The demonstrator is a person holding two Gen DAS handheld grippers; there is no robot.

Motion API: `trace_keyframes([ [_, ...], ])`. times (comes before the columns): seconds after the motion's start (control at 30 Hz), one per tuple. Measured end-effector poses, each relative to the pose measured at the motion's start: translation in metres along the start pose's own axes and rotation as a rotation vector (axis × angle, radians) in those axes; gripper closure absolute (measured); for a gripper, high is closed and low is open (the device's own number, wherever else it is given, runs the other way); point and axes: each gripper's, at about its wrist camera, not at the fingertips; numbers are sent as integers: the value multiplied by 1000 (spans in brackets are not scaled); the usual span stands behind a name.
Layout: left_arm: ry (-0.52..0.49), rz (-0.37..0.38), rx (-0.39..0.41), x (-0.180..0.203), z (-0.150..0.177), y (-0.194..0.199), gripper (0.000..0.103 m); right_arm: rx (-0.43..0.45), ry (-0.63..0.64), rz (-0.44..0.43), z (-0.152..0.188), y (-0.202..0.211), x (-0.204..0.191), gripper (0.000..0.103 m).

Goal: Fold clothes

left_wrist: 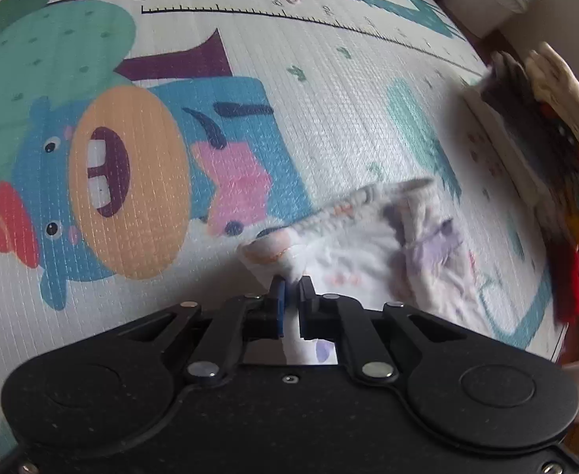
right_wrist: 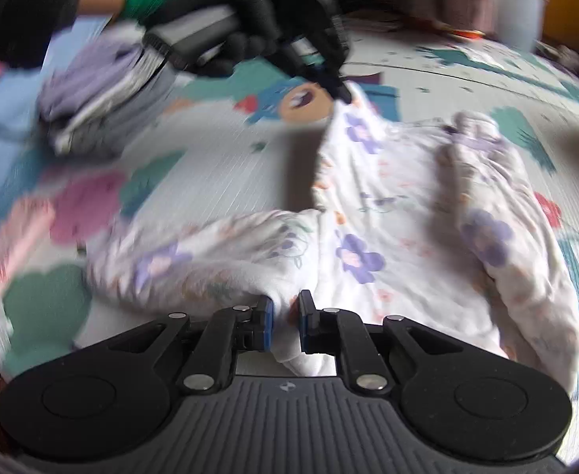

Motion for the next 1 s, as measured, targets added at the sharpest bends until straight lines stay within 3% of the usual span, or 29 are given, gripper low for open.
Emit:
trace_keyframes([
  [0.27,20,-32,4,29,-19,-27,98,-32,-363,49,19,-2,69,91],
  [0.57,24,-49,-29,53,-27,-77,98,-56,-581,92,45,-10,115,93],
  [0.63,35,9,-32,52,-26,-88,92,-74,-605,95,50,-14,117,93],
  [0.67,38,55,-32,51,-25,-90,77,-82,-619,99,52,-15,118,93],
  [0.7,27,82,-29,49,-24,-90,65,-90,-633,102,55,-17,119,93],
  [0.77,8,104,-9,45,-26,-76,65,-103,-652,110,59,-19,121,93],
  [0.9,-24,219,66,27,-33,-29,65,-109,-690,112,62,-21,124,93],
  [0.93,-43,226,79,21,-33,-18,65,-107,-694,111,63,-20,124,93],
  [1.0,-156,166,58,22,-28,-10,66,-103,-701,110,65,-18,126,93],
])
Point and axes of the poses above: each gripper's, at about its wrist camera, not at the fingertips, and y roughly against the way its jaws point, x to its right, z to its underside, and after that the axes turned 8 degrees about z, right-handed
